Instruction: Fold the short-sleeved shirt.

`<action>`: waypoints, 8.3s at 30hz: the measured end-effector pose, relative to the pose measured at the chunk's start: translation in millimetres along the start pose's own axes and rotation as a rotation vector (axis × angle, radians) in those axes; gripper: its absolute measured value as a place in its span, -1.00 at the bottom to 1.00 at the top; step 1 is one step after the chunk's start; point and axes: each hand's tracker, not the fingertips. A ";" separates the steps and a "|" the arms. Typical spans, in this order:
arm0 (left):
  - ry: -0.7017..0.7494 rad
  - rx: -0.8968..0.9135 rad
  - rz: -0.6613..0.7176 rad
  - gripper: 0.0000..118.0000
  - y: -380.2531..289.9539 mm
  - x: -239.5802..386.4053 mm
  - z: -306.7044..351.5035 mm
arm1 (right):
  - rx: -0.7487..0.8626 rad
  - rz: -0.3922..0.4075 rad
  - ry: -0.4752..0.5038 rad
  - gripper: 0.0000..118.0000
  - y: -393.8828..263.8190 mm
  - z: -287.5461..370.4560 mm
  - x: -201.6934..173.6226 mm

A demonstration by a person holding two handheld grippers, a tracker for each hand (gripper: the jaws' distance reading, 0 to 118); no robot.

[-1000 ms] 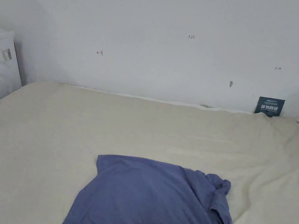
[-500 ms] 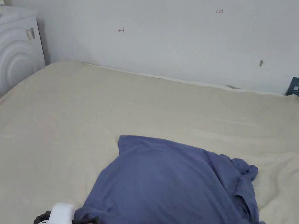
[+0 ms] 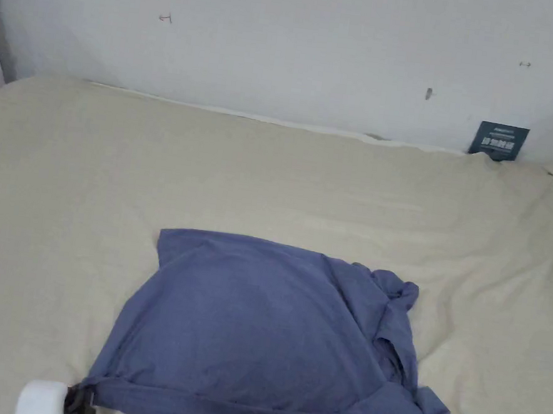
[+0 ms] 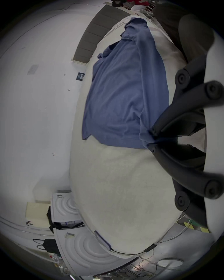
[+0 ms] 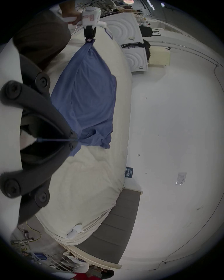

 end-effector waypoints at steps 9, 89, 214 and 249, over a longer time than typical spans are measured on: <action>-0.012 0.005 -0.040 -0.87 14.2 6.6 6.5 | -0.241 -0.179 0.017 1.00 -39.0 -66.5 40.5; -0.012 0.099 0.039 -0.90 53.5 46.2 38.9 | 0.032 -0.048 0.037 -1.00 24.0 -42.7 8.6; -0.110 -0.193 -0.071 -0.93 196.6 24.0 -214.0 | -0.606 0.116 0.083 -0.99 97.6 -411.3 64.8; -0.056 0.001 -0.013 -0.93 50.6 26.6 -17.5 | -0.182 -0.055 0.048 -0.99 -35.3 -96.8 83.1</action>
